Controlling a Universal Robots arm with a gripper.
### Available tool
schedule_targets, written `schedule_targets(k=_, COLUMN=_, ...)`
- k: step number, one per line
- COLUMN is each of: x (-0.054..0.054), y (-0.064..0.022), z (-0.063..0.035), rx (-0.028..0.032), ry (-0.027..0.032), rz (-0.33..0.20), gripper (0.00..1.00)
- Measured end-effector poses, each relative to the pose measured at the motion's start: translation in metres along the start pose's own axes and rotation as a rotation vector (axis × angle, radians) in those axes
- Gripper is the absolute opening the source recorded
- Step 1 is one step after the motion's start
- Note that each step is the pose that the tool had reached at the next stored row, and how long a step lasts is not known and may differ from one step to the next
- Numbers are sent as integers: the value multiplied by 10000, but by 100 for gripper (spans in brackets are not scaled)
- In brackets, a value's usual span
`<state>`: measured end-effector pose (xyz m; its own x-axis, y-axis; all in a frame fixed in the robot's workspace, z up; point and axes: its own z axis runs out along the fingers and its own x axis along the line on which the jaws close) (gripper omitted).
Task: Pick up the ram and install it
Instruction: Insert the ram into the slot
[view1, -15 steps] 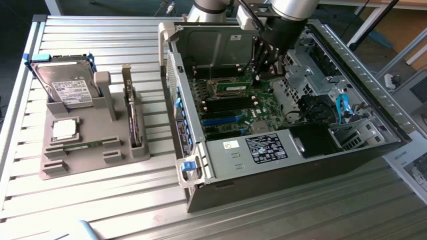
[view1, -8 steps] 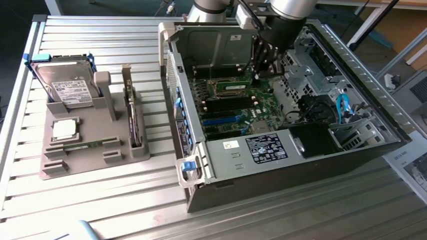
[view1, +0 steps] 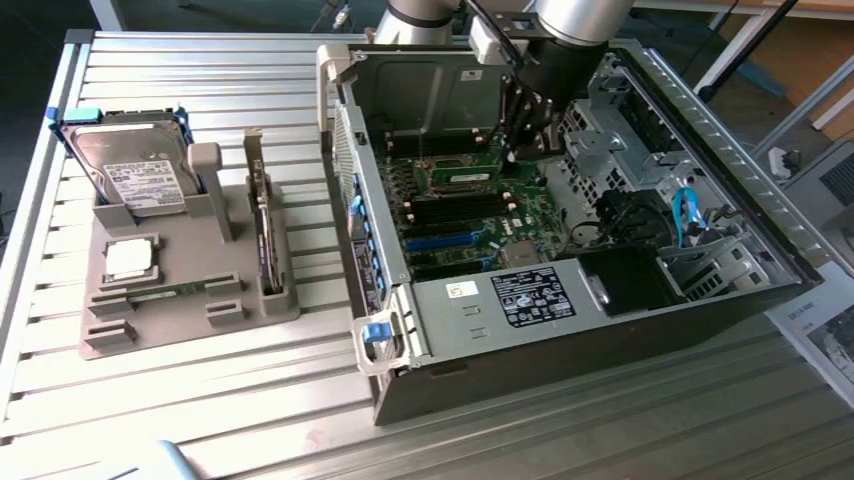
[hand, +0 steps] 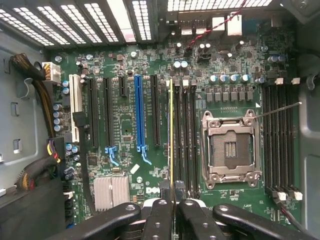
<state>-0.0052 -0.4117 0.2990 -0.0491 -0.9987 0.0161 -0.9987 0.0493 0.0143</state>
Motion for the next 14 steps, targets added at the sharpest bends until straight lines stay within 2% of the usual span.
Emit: schedule_targets(k=14, x=-8, y=-2, z=130, rx=55, ry=-3, rz=1, gripper=12)
